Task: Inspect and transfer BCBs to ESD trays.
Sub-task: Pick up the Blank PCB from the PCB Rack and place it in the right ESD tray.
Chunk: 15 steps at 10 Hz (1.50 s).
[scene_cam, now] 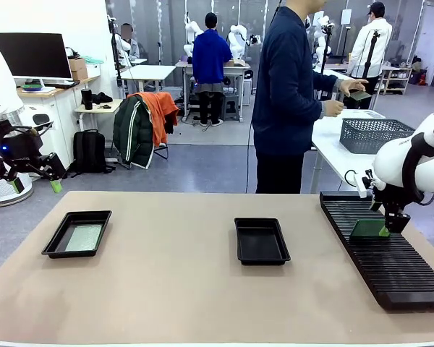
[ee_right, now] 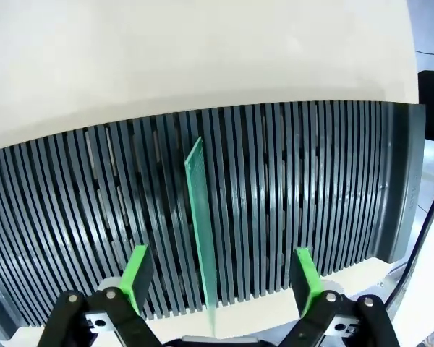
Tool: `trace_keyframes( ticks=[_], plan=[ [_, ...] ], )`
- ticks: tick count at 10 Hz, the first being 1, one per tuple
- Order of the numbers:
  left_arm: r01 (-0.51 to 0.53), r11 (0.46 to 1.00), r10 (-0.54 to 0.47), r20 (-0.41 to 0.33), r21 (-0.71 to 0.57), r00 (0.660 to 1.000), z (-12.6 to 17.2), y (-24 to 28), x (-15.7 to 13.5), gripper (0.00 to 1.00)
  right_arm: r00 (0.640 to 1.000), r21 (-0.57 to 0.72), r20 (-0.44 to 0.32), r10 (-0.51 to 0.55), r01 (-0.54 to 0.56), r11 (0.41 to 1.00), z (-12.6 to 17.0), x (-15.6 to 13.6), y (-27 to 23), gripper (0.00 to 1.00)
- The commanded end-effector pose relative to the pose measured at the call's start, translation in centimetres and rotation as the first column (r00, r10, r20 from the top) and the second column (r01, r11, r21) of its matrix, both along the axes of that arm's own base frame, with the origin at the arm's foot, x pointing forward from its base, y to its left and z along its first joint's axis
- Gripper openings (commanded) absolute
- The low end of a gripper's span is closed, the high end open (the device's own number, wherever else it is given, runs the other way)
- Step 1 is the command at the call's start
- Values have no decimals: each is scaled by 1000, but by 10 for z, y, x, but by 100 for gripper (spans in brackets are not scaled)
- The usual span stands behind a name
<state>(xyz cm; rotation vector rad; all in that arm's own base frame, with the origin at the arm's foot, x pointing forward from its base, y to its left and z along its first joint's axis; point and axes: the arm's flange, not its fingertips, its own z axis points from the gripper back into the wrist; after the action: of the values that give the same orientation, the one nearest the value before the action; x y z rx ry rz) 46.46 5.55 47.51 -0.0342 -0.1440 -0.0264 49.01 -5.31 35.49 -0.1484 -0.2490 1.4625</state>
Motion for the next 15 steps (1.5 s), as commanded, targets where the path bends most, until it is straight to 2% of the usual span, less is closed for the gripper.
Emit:
trace_keyframes(
  ticks=[1, 2, 6, 10, 14, 15],
  plan=[
    [4, 1000, -4, 7, 1, 1000, -2, 0, -1, 100, 999, -25, 25, 21, -20, 999, -9, -2, -2, 100],
    [4, 1000, -4, 7, 1, 1000, -2, 0, -1, 100, 1000, 0, 0, 0, 0, 1000, 0, 0, 0, 100],
    [4, 1000, -4, 7, 1, 1000, -2, 0, -1, 100, 1000, 0, 0, 0, 0, 1000, 0, 0, 0, 100],
    [4, 1000, -4, 7, 1, 1000, -2, 0, -1, 100, 998, 7, -26, 53, -53, 999, 2, -5, 1, 100],
    [4, 1000, -4, 7, 1, 1000, -2, 0, -1, 100, 998, -1, -26, 65, -65, 998, 4, -7, -5, 80],
    [4, 1000, -4, 7, 1, 1000, -2, 0, -1, 100, 998, -3, -19, 63, -63, 998, 3, -6, -5, 82]
  ],
)
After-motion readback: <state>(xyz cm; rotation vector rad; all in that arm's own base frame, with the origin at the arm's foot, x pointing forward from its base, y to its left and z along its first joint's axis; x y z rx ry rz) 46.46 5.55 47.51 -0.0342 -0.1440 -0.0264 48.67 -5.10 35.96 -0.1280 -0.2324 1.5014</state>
